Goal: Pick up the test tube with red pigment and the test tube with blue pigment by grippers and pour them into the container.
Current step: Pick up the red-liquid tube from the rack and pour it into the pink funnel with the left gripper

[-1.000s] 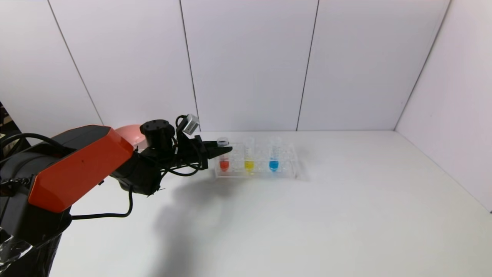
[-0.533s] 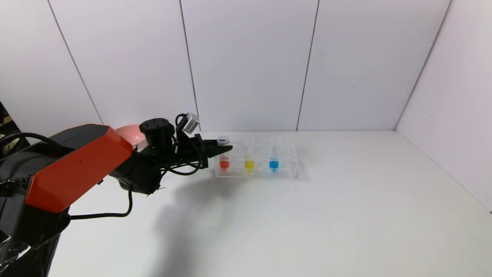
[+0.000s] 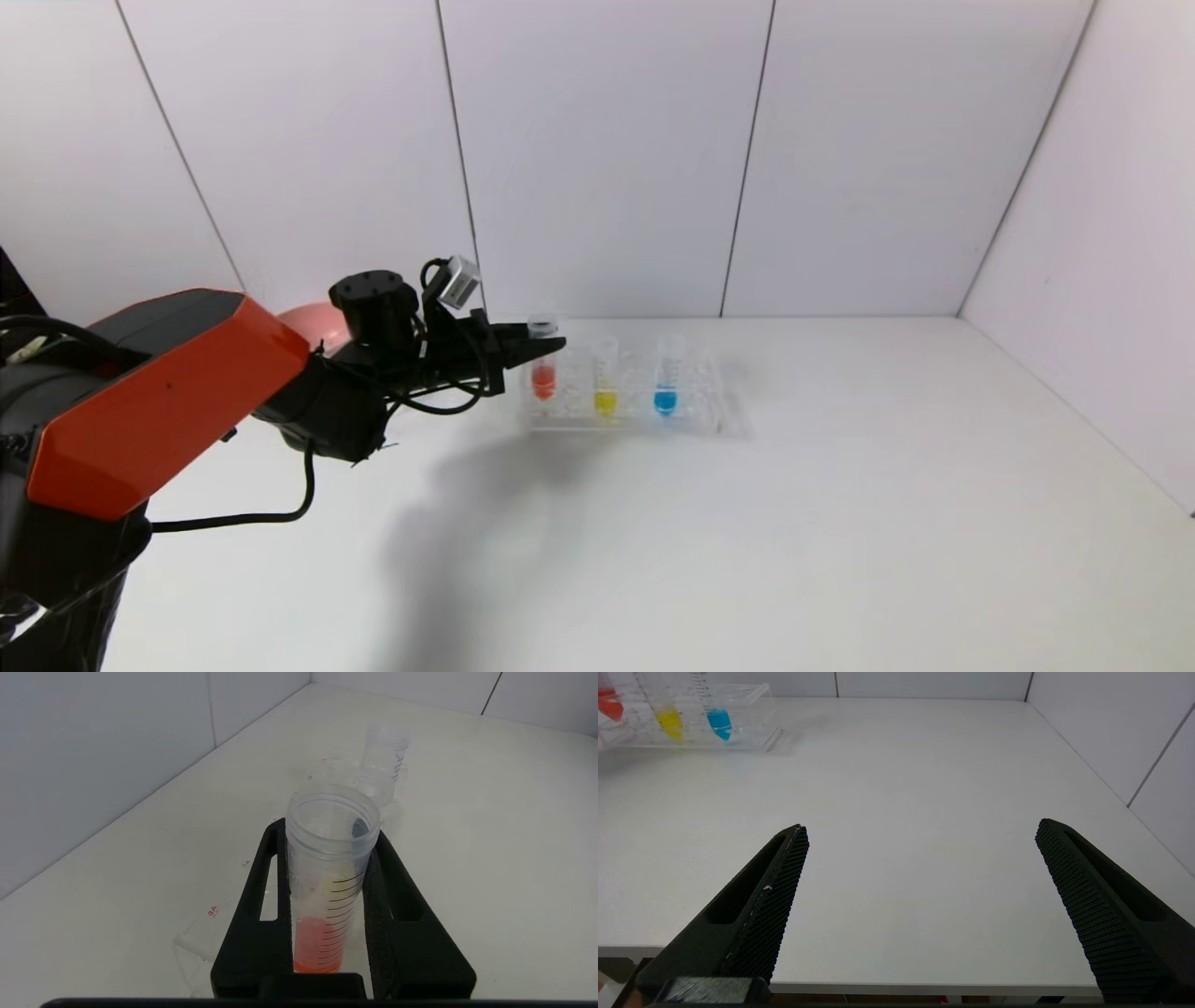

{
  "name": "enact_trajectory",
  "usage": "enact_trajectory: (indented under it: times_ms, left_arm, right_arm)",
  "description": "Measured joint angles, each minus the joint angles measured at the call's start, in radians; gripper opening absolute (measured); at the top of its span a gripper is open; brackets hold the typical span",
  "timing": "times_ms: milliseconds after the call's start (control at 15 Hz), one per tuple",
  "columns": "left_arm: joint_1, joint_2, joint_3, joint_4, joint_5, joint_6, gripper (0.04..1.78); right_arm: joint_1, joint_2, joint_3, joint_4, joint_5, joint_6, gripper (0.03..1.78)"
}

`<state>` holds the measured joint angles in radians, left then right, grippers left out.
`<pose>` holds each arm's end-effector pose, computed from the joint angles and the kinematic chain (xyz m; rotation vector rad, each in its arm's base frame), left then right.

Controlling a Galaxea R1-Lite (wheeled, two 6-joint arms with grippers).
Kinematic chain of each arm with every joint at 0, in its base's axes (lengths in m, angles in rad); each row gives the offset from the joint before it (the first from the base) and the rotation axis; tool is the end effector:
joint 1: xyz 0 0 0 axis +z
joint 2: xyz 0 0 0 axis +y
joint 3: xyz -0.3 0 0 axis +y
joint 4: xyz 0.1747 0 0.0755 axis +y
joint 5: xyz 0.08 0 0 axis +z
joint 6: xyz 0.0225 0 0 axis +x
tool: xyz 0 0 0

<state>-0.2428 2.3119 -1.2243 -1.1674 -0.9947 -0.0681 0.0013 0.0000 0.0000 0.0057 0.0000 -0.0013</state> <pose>0.4250 -0.1247 0.1091 -0.0279 -0.0370 -1.2388 -0.0228 0.0000 0.0749 -0.0013 0.0057 0.0013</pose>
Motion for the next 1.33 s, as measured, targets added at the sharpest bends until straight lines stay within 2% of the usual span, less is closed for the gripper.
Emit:
enact_trajectory:
  times_ms: [1000, 1133, 1333]
  left_arm:
    - [0.022, -0.116, -0.054, 0.103, 0.008, -0.003, 0.45]
    - [0.024, -0.153, -0.033, 0.141, 0.05, -0.003, 0.45]
    - [0.026, -0.224, -0.011, 0.232, 0.168, -0.001, 0.45]
  right_arm:
    - [0.0, 0.0, 0.0, 0.0, 0.0, 0.0, 1.77]
    - [0.0, 0.0, 0.0, 0.0, 0.0, 0.0, 1.77]
    - [0.0, 0.0, 0.0, 0.0, 0.0, 0.0, 1.77]
